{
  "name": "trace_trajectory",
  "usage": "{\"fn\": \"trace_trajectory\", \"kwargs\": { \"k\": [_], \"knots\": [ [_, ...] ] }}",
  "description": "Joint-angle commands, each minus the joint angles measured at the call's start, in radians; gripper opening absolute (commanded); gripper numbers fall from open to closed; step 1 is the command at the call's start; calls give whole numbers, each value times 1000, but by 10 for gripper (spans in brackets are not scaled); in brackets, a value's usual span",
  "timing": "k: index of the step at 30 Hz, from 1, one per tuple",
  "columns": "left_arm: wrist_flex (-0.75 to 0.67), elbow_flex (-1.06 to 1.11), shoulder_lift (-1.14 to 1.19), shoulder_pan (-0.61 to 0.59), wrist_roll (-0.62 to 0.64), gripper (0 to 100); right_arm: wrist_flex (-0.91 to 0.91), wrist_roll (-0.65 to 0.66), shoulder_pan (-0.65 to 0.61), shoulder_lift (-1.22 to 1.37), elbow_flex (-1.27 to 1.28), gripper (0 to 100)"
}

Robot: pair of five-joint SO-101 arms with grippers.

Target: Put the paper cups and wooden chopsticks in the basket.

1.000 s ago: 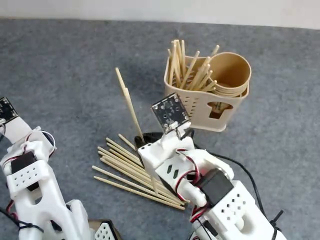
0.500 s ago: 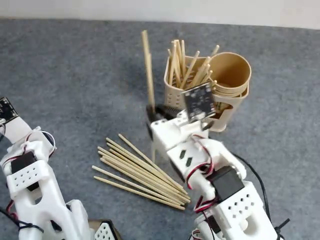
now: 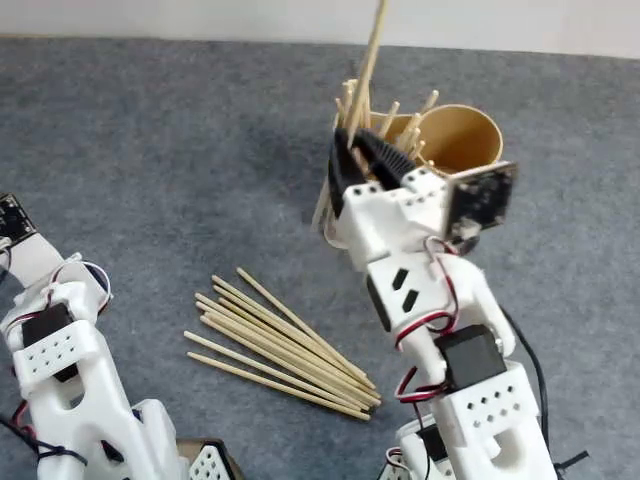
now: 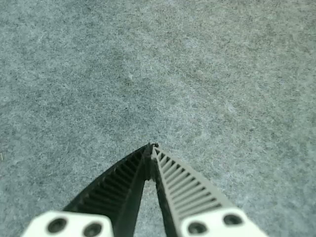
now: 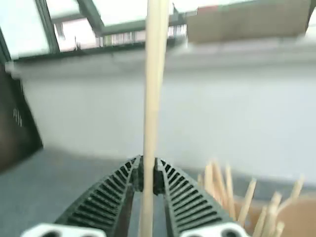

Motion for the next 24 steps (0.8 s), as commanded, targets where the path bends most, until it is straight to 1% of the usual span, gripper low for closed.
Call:
{"fn": "trace_trajectory", "kwargs": {
  "k": [1,8,12,15,19,24],
  "knots": [
    [-17,-18,-19,1,5,8,-47,-8,36,-19,-128,5],
    [-17,-18,-19,1,5,8,-47,0,70,-18,-291,5],
    [-17,-18,-19,1,5,8,-48,0,125,-15,-318,5],
    [-17,-18,-19,1,5,8,-114,0,163,-10,-305,5],
    [-17,-18,-19,1,5,8,-219,2,236,90,-216,5],
    [-17,-18,-19,1,5,8,-254,2,243,236,-186,5]
  ]
}}
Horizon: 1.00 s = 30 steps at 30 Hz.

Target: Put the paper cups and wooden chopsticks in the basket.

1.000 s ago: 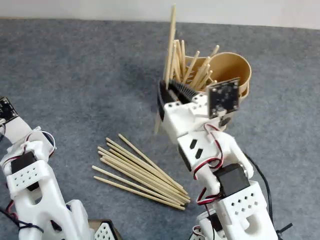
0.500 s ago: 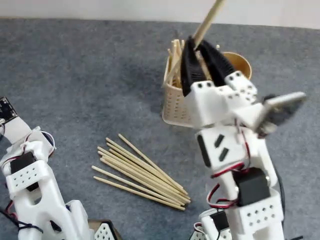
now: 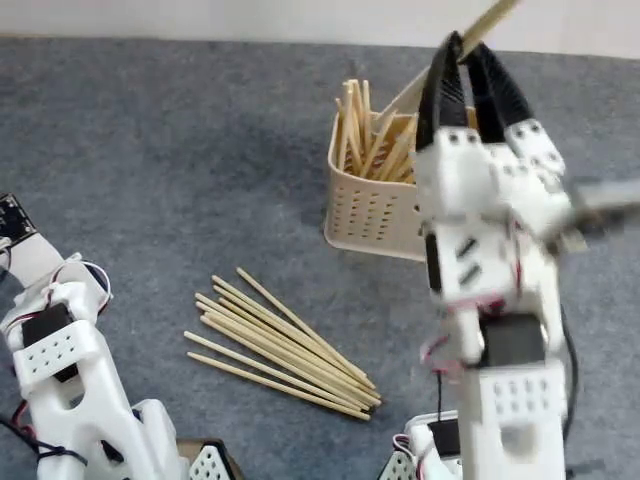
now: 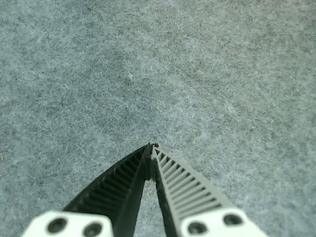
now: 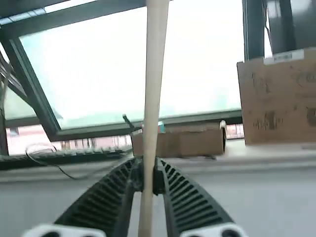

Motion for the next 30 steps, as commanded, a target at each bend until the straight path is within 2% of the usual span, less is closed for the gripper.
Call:
{"fn": "trace_trajectory", "kwargs": {
  "k": [1,8,13,17,23,30],
  "knots": [
    [-17,-18,-19,1,5,8,-31,2,8,96,-1,5],
    [-17,-18,-19,1,5,8,-31,14,5,234,-5,5],
    [-18,-18,-19,1,3,8,-28,146,-68,283,1,5],
    [-18,-18,-19,1,3,8,-24,175,-111,285,22,12],
    [-18,-18,-19,1,3,8,-22,169,-114,283,48,146],
    [-18,-18,-19,1,2,8,-4,169,-114,231,50,148]
  ]
}}
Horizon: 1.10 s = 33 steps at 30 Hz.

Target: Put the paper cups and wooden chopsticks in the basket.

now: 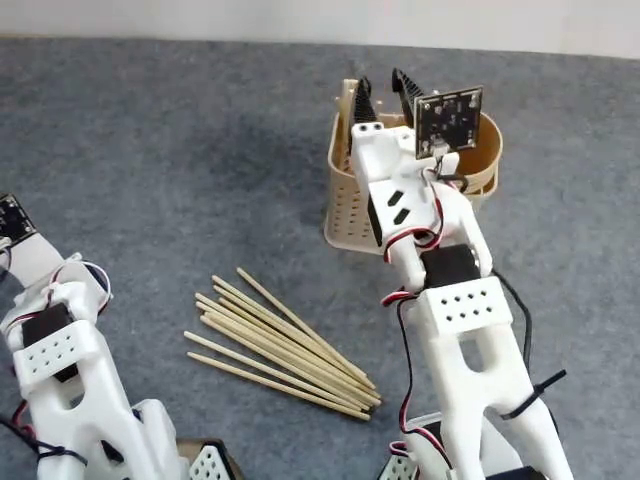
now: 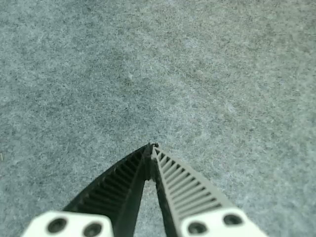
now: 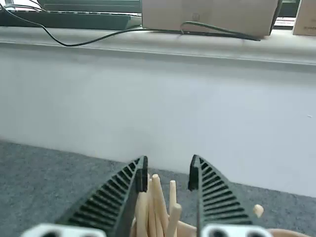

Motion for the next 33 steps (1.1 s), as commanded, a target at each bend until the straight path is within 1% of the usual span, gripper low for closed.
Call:
{"fn": "trace_trajectory", "kwargs": {
  "k": [1,8,11,15,18,23,26,33],
  "knots": [
    [-18,-18,-19,1,2,8,27,11,-10,-82,-13,148],
    [-44,-10,-18,1,2,8,143,9,-12,-216,-22,148],
    [-43,-10,-18,1,2,8,229,9,-19,-237,-22,148],
    [-44,-10,-18,1,2,8,338,14,-77,-249,-25,148],
    [-44,-10,-18,1,2,8,354,17,-119,-246,-41,148],
    [-44,-10,-18,1,2,8,409,18,-127,-246,-53,148],
    [-44,-10,-18,1,2,8,446,17,-156,-249,-70,148],
    [-44,-10,-18,1,2,8,671,12,-289,-249,-88,148]
  ]
}}
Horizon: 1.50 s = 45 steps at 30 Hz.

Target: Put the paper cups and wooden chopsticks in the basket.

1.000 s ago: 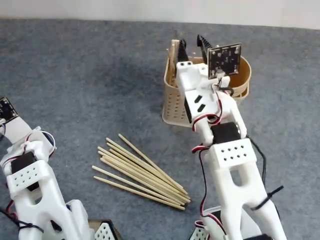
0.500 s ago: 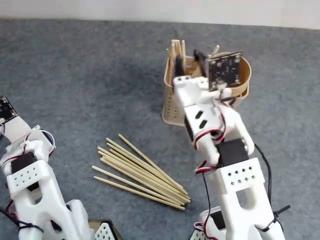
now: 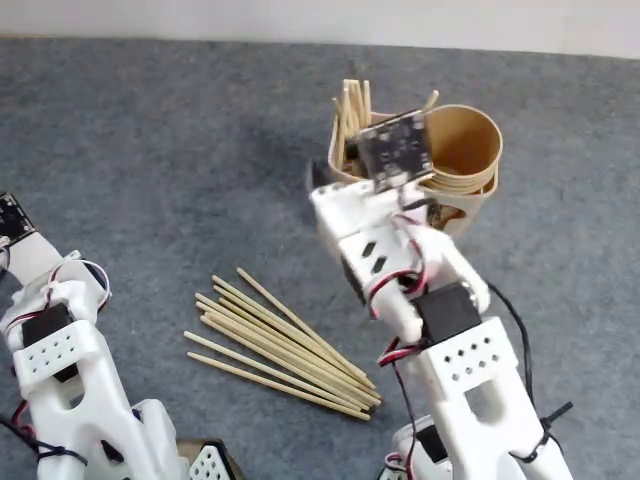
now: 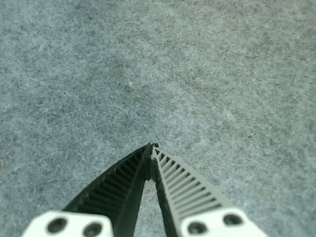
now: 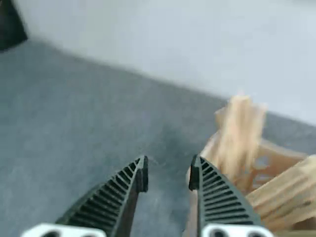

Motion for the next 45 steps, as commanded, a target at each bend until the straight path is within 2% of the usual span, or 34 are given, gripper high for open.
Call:
{"fn": "trace_trajectory", "kwargs": {
  "k": [1,10,14,21,26,30,34,45],
  "knots": [
    [-18,-10,-18,4,2,8,114,6,-76,-36,-61,148],
    [-18,-10,-18,19,-2,8,343,5,-259,-22,-48,148],
    [-18,-10,-18,19,-2,8,351,11,-289,30,15,148],
    [-18,-10,-18,19,-2,8,295,18,-286,291,64,148],
    [-18,-10,-18,19,-2,8,295,137,-285,470,42,148],
    [-18,-10,-18,19,-2,8,302,143,-254,578,-35,148],
    [-18,-10,-18,19,-2,8,302,146,-216,667,-79,148],
    [-18,-10,-18,18,-2,8,300,146,-217,774,-101,148]
  ]
}}
